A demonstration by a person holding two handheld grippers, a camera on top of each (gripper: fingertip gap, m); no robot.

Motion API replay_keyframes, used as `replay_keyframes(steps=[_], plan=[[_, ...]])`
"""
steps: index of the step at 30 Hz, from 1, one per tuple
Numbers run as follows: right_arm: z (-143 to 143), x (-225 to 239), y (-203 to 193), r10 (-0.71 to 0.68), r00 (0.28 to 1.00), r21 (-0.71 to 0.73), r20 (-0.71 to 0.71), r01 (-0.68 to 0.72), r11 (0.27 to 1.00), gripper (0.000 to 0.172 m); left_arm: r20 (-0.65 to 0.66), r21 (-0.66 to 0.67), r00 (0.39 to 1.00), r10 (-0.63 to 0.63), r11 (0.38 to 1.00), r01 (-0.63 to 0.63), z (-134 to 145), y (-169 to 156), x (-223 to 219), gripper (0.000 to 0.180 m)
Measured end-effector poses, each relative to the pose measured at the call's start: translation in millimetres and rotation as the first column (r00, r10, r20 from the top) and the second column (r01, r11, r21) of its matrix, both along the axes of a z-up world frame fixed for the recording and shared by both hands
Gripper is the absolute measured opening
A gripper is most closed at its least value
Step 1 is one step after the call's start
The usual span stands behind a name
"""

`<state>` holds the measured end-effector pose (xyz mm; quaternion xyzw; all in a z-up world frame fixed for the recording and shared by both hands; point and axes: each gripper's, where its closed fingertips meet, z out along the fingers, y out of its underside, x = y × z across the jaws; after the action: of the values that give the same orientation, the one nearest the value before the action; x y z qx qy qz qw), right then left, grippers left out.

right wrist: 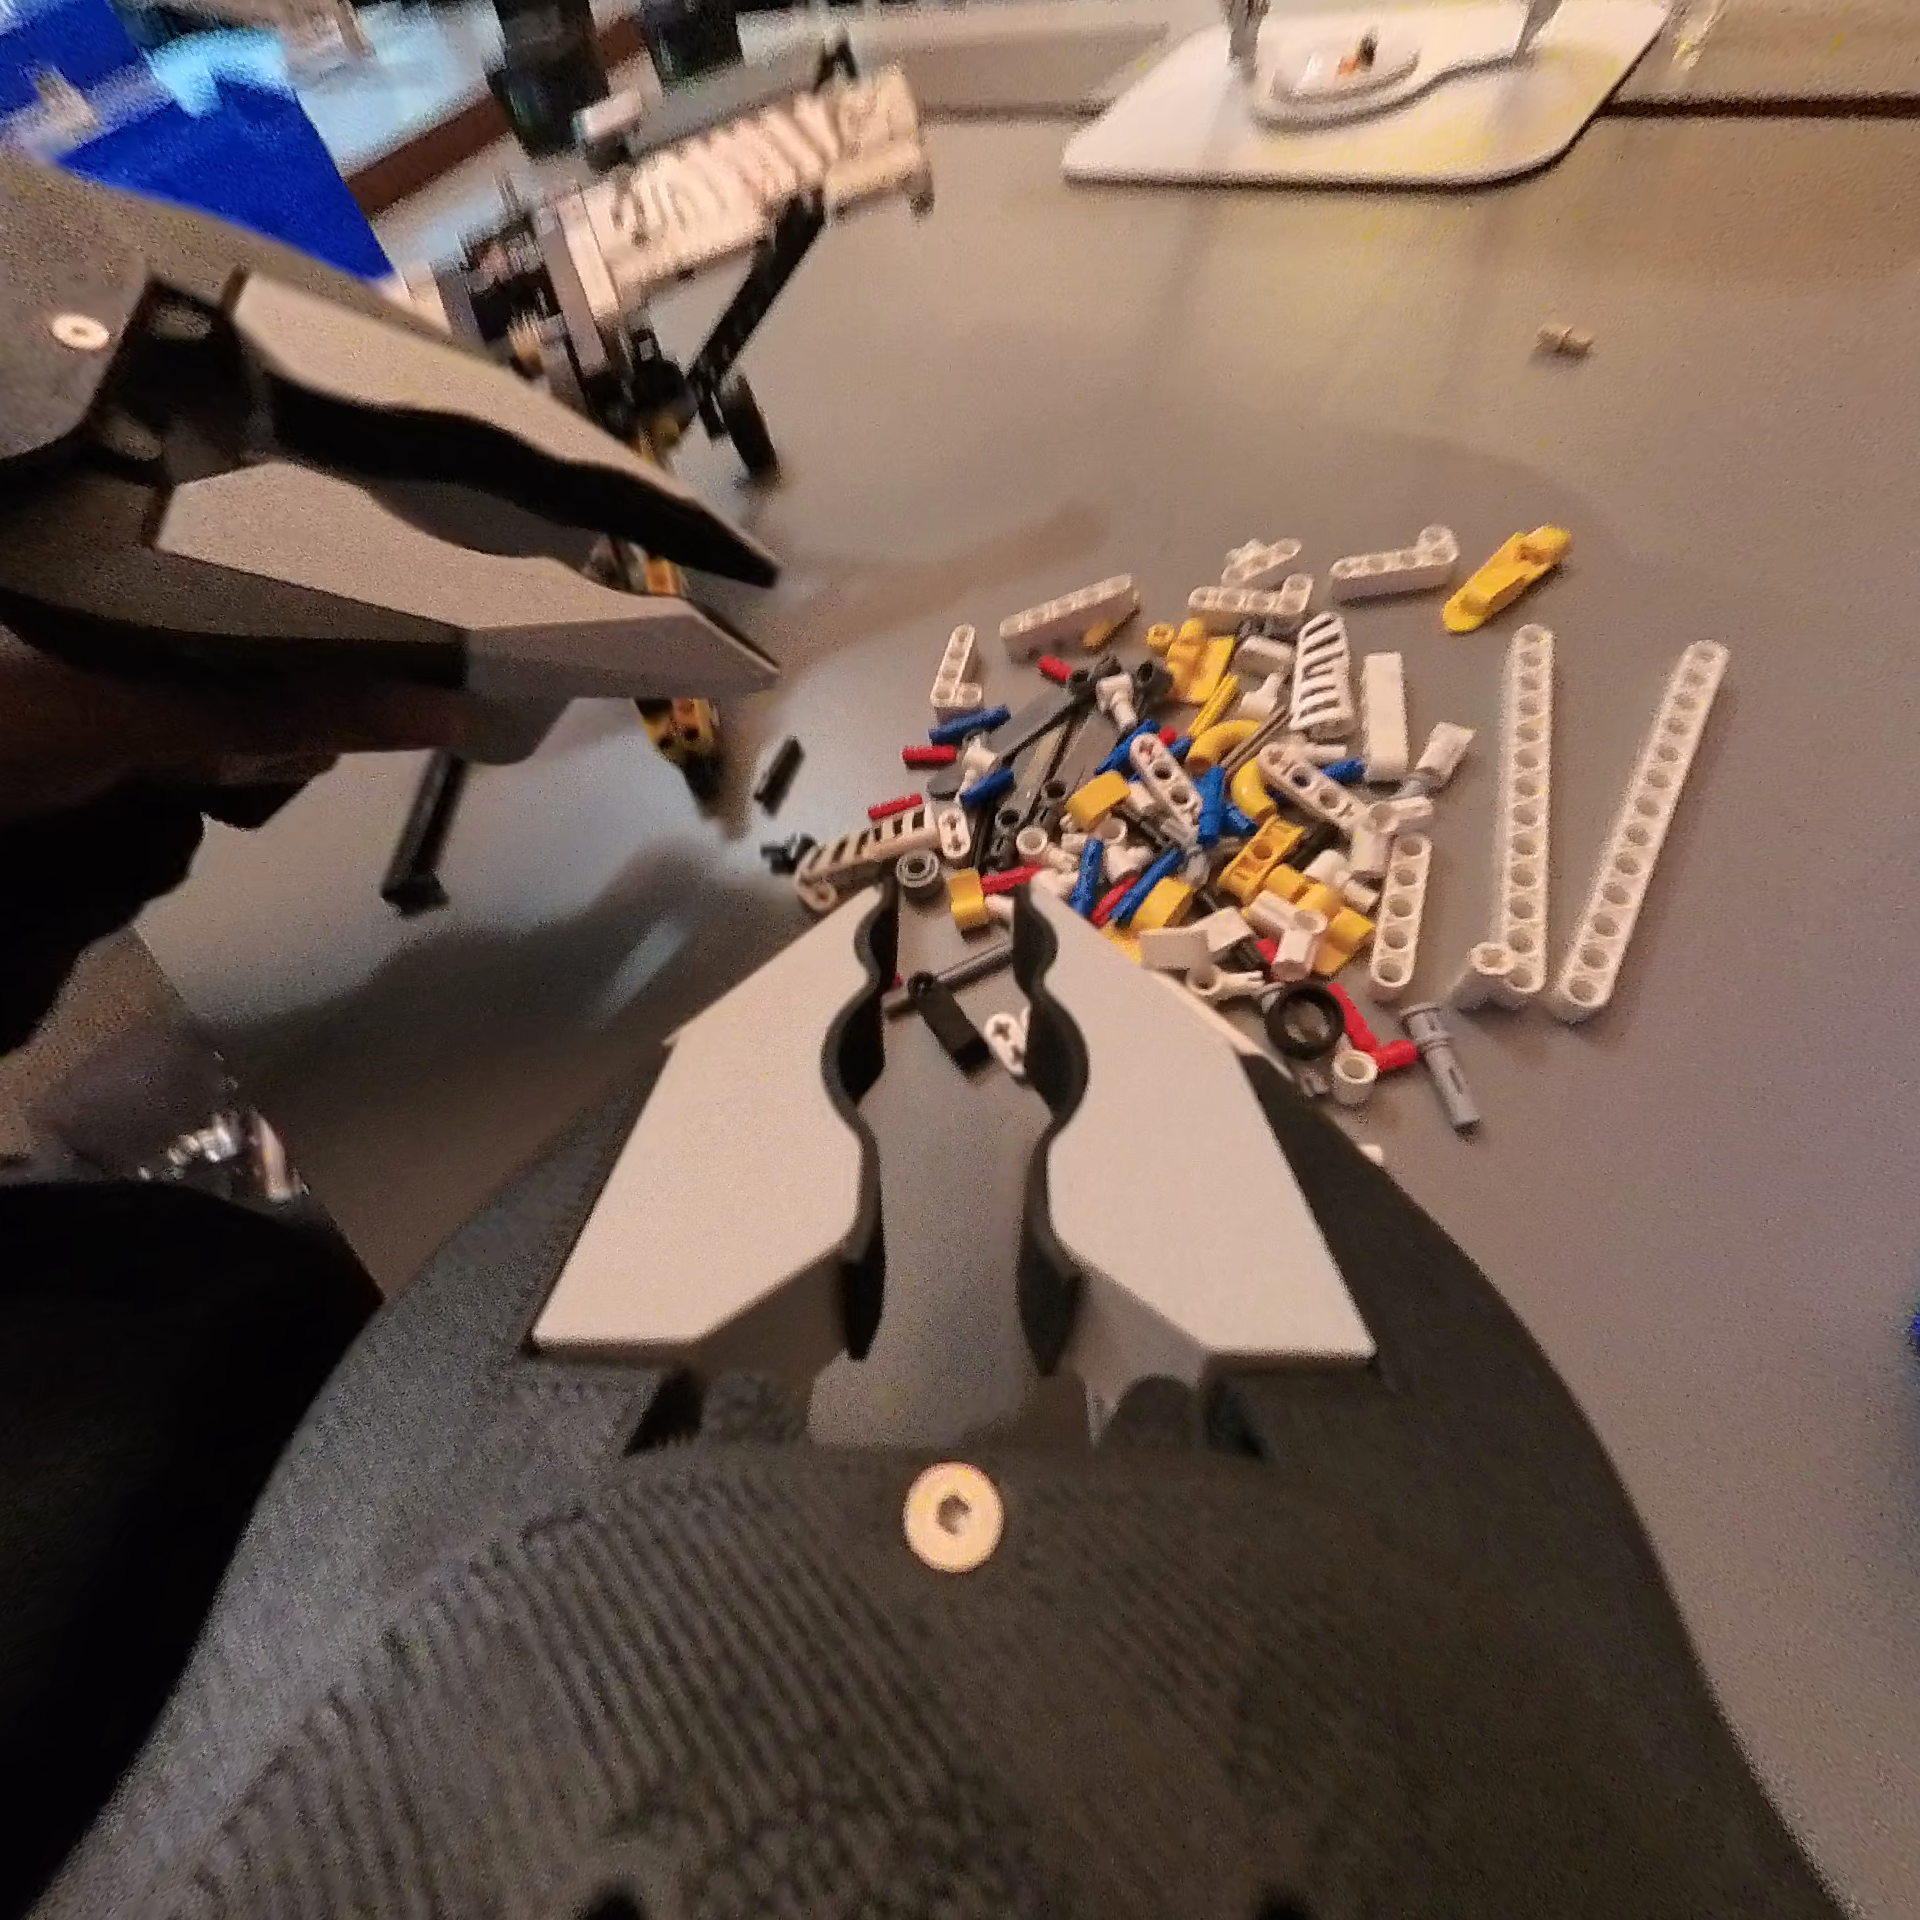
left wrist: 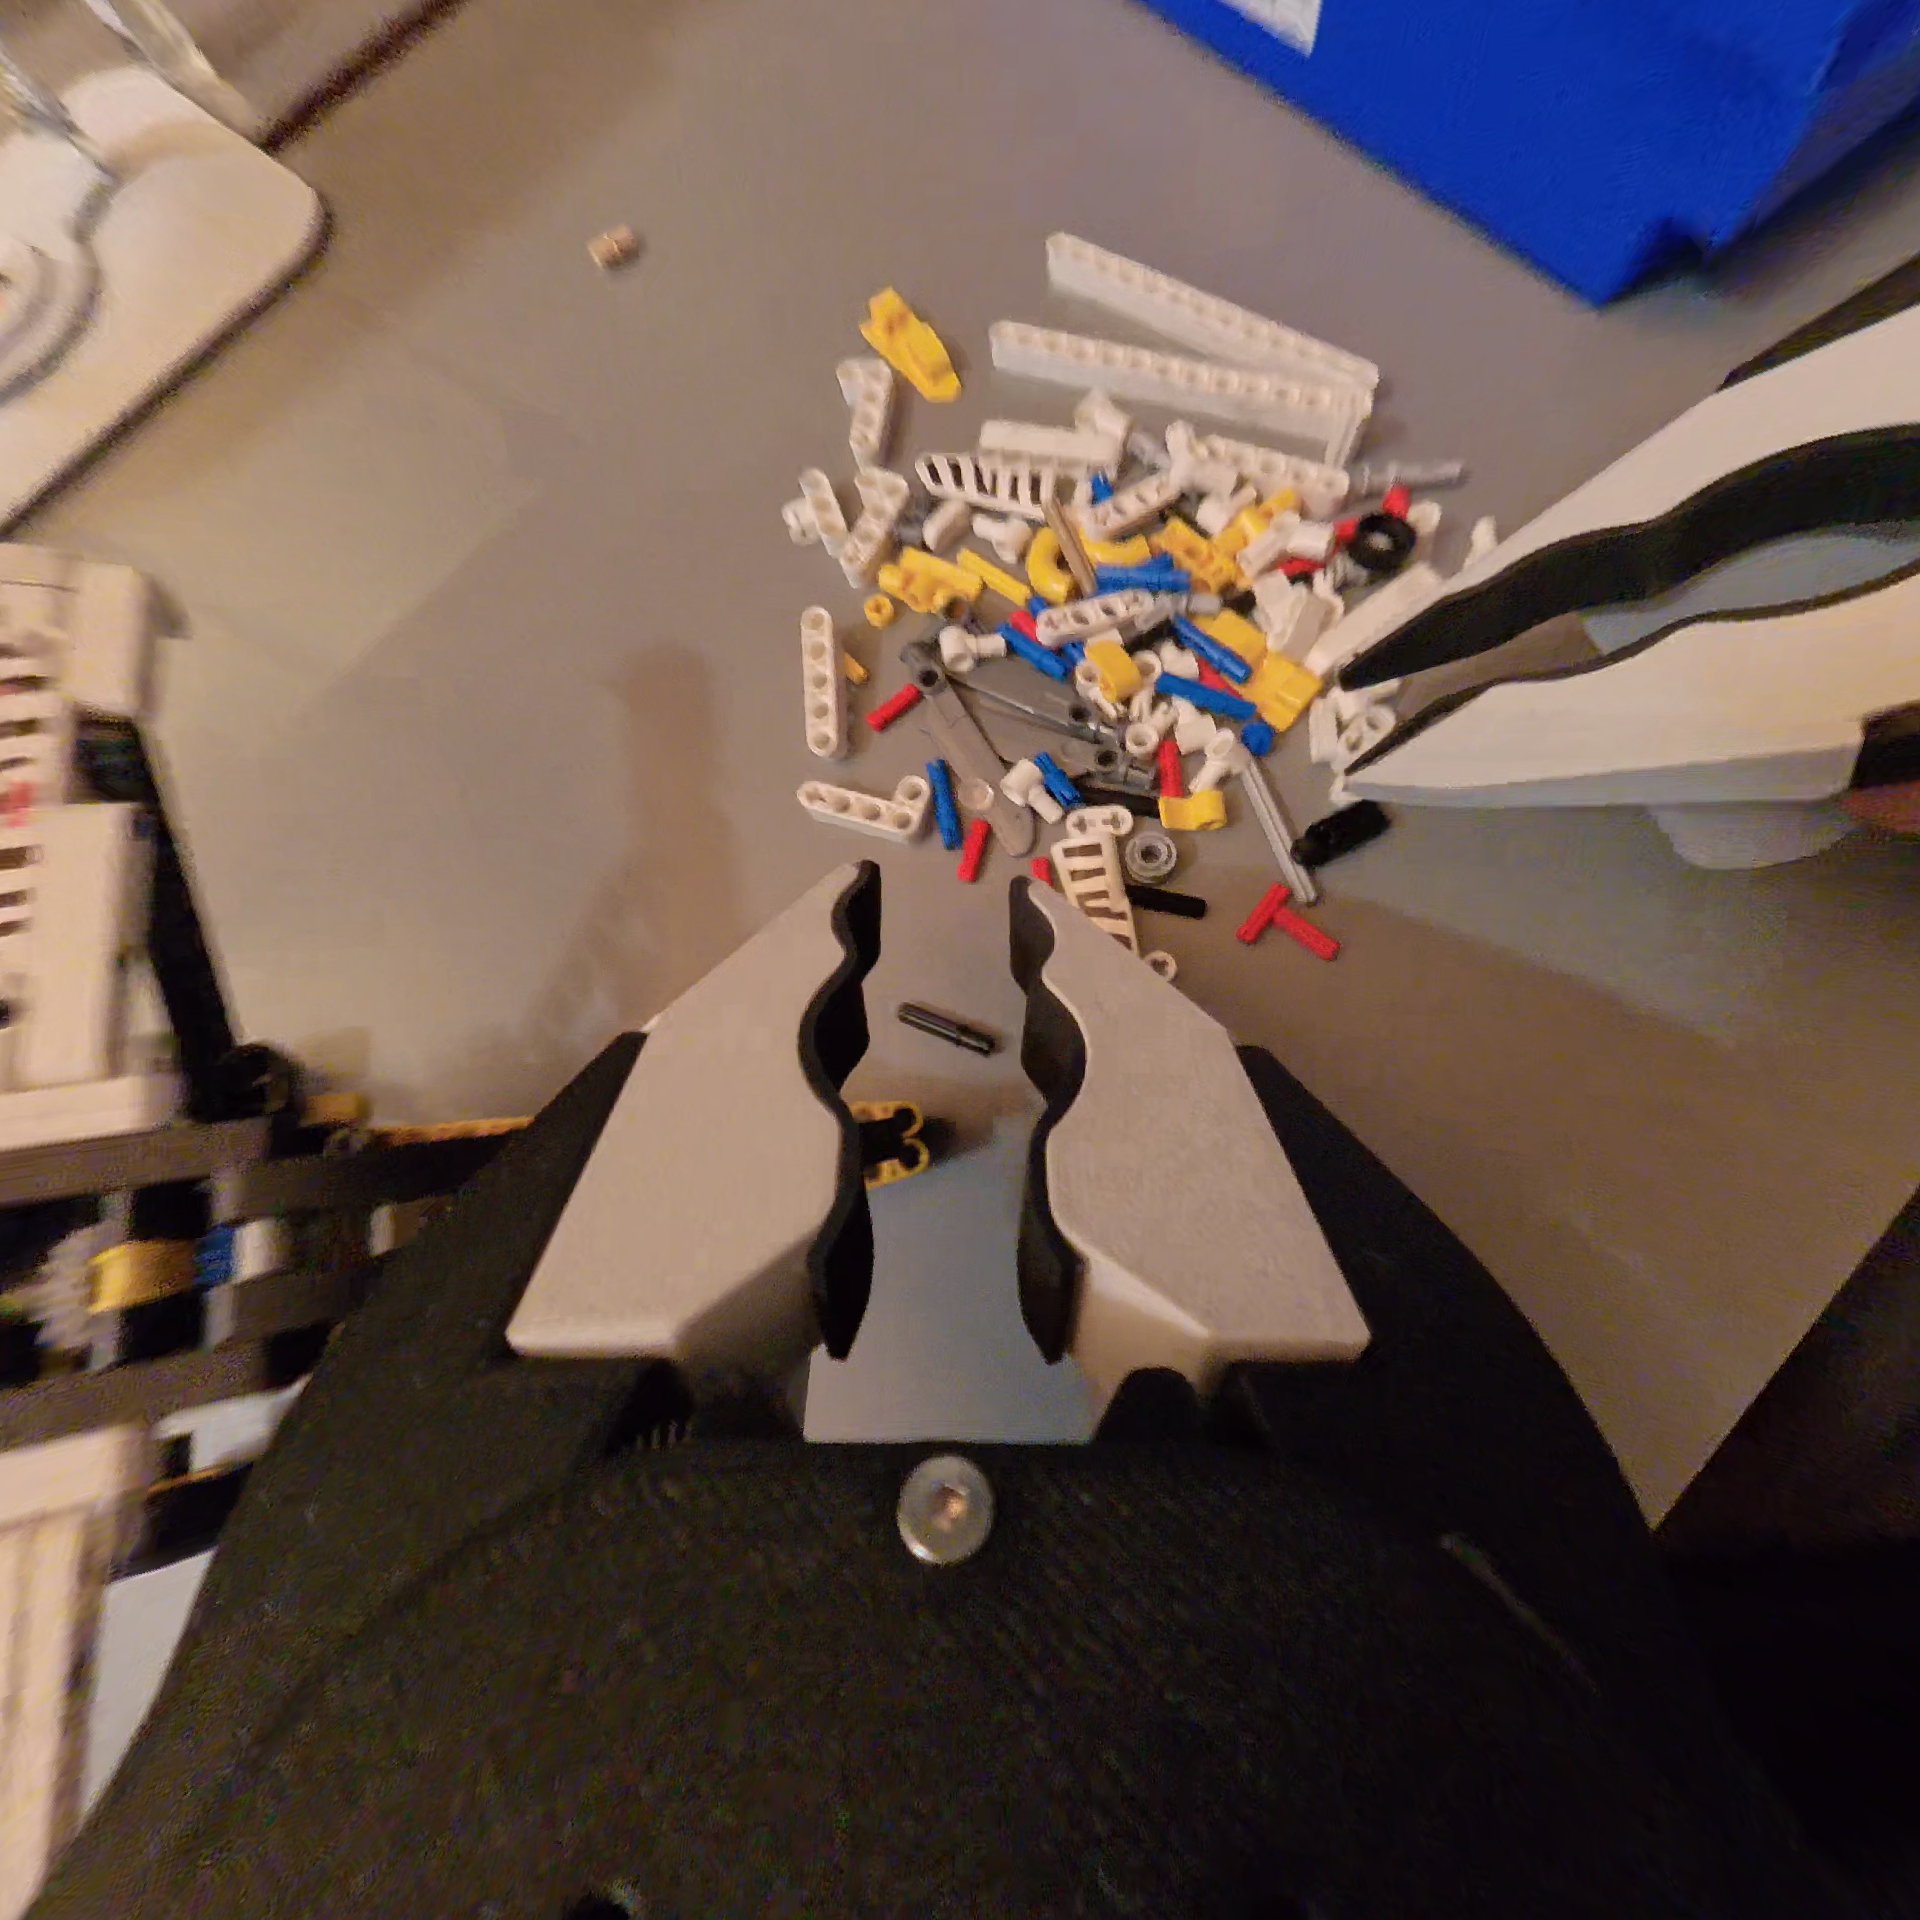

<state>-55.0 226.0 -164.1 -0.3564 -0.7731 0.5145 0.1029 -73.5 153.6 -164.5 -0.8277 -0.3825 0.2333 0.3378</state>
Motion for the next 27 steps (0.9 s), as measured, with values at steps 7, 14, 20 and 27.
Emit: replay_keyframes(steps=[7, 14, 20, 27], plan=[[39, 6, -4, 0.020, 0.997, -0.266, -0.070, -0.038, 0.963, 0.026, -0.123, 0.277, 0.990, 0.064, 0.960, -0.028, 55, -53, 30, 0.019], [39, 67, -92, 0.328, 0.943, -0.272, -0.046, -0.328, 0.905, 0.030, -0.101, 0.450, 0.984, 0.147, 0.889, -0.086, 45, -112, 67, 0.015], [-7, 86, -144, 0.415, 0.909, 0.099, -0.041, -0.410, 0.907, 0.029, -0.060, 0.497, 0.986, 0.153, 0.862, -0.104, 26, -128, 79, 0.015], [-35, 89, -164, 0.437, 0.899, 0.259, 0.035, -0.430, 0.865, 0.031, -0.063, 0.604, 0.989, 0.131, 0.794, -0.066, 28, -130, 91, 0.014]])
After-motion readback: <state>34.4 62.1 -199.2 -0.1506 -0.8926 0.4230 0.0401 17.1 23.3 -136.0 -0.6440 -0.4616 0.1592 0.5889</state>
